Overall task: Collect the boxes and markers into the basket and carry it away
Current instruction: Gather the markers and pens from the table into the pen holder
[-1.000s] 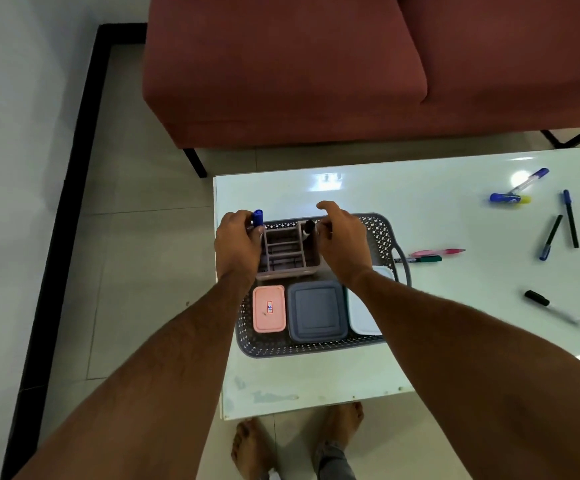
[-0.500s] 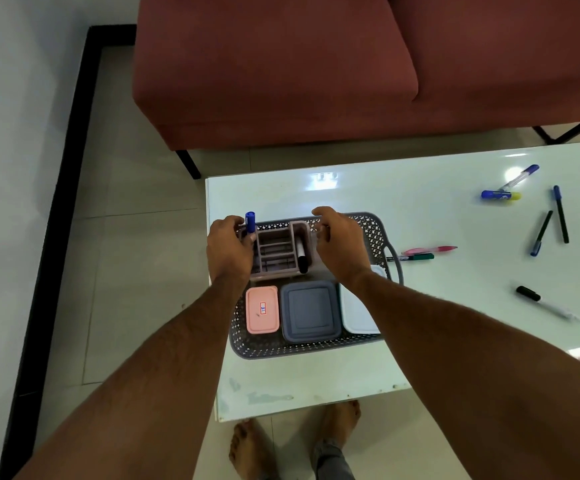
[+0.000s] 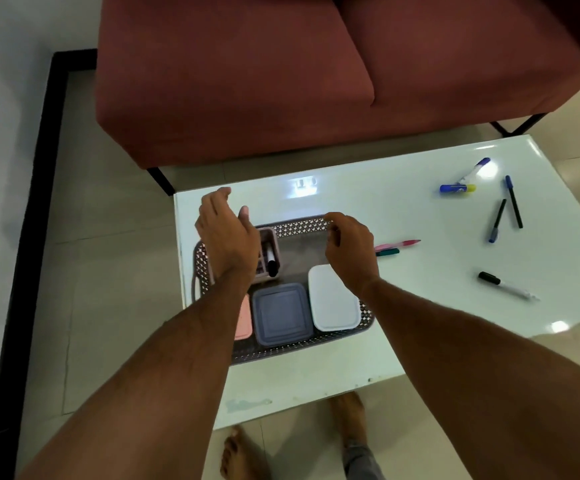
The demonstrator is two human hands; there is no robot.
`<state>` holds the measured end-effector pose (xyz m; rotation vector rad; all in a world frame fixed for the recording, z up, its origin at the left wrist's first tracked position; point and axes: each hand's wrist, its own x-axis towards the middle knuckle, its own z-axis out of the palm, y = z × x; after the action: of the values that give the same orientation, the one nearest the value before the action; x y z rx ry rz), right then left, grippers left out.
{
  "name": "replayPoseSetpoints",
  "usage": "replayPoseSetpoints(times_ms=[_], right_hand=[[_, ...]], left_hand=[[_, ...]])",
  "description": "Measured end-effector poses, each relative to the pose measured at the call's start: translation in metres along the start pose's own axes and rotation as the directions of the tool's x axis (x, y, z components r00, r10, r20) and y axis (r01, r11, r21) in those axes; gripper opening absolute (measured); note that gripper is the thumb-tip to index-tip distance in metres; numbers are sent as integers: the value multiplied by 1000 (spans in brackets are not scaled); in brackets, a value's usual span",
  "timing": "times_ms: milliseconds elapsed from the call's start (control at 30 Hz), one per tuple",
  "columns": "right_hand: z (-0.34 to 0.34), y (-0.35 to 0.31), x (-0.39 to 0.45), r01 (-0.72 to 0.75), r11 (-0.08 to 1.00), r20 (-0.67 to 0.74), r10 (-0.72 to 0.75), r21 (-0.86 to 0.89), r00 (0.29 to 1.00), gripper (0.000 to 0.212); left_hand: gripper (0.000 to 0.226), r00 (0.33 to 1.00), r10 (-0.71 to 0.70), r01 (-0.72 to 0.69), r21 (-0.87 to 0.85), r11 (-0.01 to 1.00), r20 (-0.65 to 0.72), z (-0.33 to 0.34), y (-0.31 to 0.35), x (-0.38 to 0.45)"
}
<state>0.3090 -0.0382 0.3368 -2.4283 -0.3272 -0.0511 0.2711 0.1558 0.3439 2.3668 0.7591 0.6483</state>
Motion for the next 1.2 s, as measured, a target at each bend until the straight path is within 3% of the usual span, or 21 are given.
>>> replayPoseSetpoints(times_ms=[300, 600, 867, 1000, 1200], right_hand=[[-76, 76, -1, -128, 992, -98, 125, -21, 987, 35], [-150, 171, 7, -218, 975, -181, 206, -48, 962, 35], [-187, 250, 38, -261, 961, -180, 242, -89, 953, 36], [-196, 286, 66, -262, 960, -133, 247, -101, 960, 39], [-200, 331, 122, -295, 944, -34, 293, -148, 955, 42]], left_hand=[[36, 983, 166, -148, -187, 971, 82, 61, 117, -43], [29, 952, 186, -111, -290, 951, 243, 140, 208, -97], [14, 873, 247, -111, -321, 941, 421, 216, 261, -146], [13, 770, 322, -160, -321, 933, 550, 256, 272, -165], [33, 498, 450, -315, -328, 890, 742, 299, 283, -184]])
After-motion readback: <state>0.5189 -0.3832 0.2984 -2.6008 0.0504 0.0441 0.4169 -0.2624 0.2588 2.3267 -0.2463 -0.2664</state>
